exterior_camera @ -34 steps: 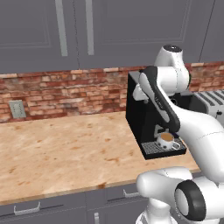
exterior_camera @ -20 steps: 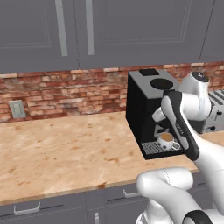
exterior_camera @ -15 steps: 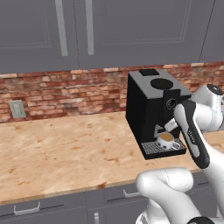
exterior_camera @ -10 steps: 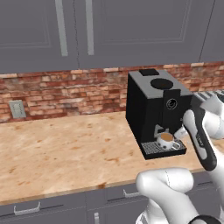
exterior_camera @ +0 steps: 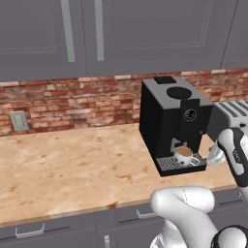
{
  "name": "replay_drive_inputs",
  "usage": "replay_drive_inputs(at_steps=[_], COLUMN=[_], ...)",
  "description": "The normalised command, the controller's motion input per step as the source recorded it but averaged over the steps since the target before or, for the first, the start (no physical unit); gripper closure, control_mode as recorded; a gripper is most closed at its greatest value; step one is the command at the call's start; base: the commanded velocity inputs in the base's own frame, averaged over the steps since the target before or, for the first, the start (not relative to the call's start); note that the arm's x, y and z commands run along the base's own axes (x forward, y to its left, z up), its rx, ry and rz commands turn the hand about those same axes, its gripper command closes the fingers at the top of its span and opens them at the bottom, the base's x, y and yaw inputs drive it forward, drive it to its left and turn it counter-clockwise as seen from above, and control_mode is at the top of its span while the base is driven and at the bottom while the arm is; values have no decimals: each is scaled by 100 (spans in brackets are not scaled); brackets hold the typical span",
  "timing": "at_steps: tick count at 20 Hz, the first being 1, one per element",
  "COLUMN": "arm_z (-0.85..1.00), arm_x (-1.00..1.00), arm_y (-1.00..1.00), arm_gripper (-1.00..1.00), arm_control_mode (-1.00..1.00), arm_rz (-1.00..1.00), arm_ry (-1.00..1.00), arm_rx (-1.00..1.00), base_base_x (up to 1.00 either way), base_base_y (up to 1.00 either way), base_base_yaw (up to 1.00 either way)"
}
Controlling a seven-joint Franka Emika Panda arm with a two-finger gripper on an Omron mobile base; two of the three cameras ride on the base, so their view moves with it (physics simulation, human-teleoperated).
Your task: Pick up the brewed coffee from the coffee machine and place it next to the breakfast plate on the dining counter.
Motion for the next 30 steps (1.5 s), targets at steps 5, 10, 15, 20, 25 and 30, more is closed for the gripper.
replay_drive_inputs(at_steps=[5,10,15,20,25,30], arm_z=[-29,-1,0,0,-6,-18], arm_x=[0,0,2,12,34,28], arm_y=[-1,3,13,19,6,-2], arm_gripper=[-100,-100,-100,-100,-100,-100], arm_control_mode=[-100,-100,-100,-100,-100,-100], arm_rz=[7,6,3,3,1,0], arm_ry=[-16,-11,-4,0,0,0], arm_rx=[15,14,12,7,2,2], base_base_x=[0,0,0,0,0,0], base_base_y=[0,0,0,0,0,0], base_base_yaw=[0,0,0,0,0,0])
